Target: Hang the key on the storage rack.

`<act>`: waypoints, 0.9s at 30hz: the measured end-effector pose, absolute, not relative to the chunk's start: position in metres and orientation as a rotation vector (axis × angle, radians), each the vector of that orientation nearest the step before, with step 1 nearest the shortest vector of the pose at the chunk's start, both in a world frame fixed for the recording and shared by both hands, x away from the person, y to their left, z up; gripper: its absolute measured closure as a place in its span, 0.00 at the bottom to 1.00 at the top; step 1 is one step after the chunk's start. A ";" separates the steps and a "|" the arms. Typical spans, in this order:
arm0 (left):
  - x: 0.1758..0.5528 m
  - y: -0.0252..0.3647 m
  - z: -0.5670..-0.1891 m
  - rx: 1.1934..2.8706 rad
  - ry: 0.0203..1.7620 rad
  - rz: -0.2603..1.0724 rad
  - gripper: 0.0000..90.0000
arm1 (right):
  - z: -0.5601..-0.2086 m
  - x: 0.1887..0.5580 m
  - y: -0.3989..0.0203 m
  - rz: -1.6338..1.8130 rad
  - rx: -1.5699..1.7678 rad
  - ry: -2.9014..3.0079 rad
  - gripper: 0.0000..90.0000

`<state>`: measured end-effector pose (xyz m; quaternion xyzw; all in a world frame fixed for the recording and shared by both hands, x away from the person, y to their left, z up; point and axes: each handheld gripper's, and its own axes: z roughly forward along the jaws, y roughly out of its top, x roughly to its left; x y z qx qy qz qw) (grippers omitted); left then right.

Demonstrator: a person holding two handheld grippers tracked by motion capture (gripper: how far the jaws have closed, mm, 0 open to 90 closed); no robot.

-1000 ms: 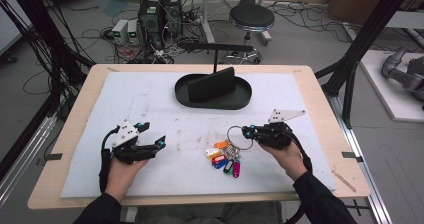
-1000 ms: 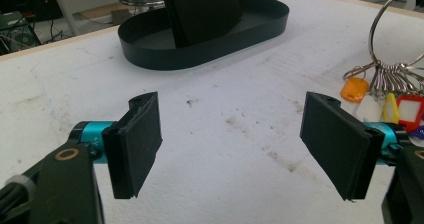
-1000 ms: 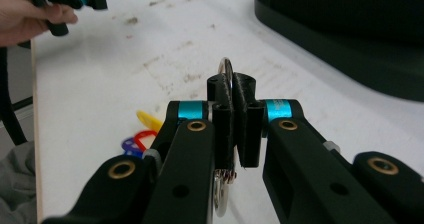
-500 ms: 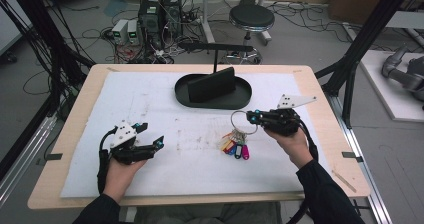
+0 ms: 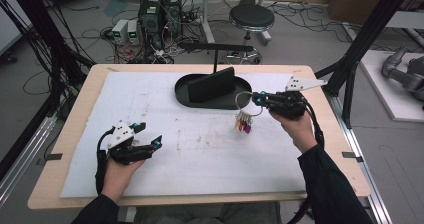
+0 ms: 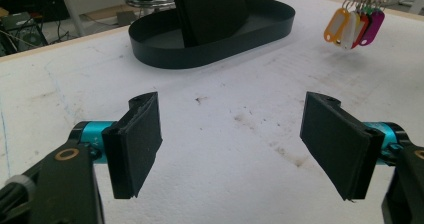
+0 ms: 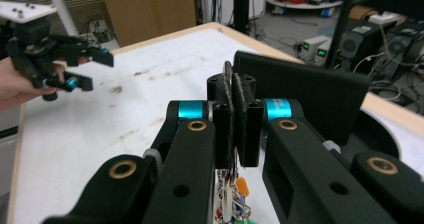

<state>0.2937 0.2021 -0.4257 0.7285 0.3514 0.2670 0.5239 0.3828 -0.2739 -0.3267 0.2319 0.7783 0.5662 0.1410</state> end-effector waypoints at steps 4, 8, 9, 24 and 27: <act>0.294 0.202 -0.426 1.745 0.840 0.639 0.27 | -0.317 0.391 -0.274 1.624 0.671 2.228 0.98; 0.293 0.203 -0.426 1.745 0.843 0.640 0.27 | -0.308 0.400 -0.273 1.623 0.661 2.199 0.98; 0.293 0.203 -0.426 1.746 0.842 0.641 0.27 | -0.306 0.402 -0.272 1.620 0.663 2.192 0.98; 0.291 0.206 -0.425 1.735 0.841 0.643 0.27 | -0.288 0.438 -0.257 1.591 0.685 2.132 0.98; 0.291 0.206 -0.425 1.736 0.835 0.643 0.27 | -0.288 0.447 -0.256 1.585 0.702 2.134 0.98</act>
